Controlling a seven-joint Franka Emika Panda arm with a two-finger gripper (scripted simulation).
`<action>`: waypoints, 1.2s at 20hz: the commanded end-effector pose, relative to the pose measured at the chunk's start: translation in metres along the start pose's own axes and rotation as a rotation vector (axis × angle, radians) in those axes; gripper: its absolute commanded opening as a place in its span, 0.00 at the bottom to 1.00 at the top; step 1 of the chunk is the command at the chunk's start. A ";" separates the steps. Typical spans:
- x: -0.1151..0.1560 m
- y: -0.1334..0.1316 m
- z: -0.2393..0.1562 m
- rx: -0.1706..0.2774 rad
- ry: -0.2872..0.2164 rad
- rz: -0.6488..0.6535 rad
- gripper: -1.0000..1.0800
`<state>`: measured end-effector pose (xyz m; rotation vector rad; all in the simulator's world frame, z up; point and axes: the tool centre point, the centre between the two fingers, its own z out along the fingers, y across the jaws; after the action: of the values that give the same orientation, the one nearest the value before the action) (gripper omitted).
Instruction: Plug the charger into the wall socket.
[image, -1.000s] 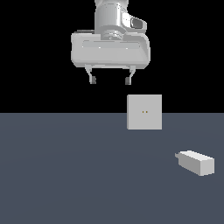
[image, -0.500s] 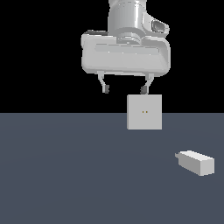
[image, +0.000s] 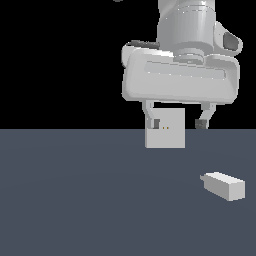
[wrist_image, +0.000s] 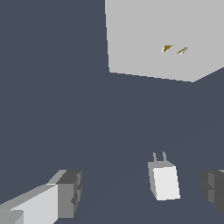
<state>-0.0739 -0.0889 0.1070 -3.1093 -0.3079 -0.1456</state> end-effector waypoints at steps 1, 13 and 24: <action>-0.012 0.012 0.010 0.000 0.007 -0.023 0.96; -0.041 0.046 0.037 0.004 0.024 -0.085 0.96; -0.044 0.051 0.045 0.005 0.025 -0.091 0.96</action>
<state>-0.1024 -0.1462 0.0604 -3.0868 -0.4480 -0.1857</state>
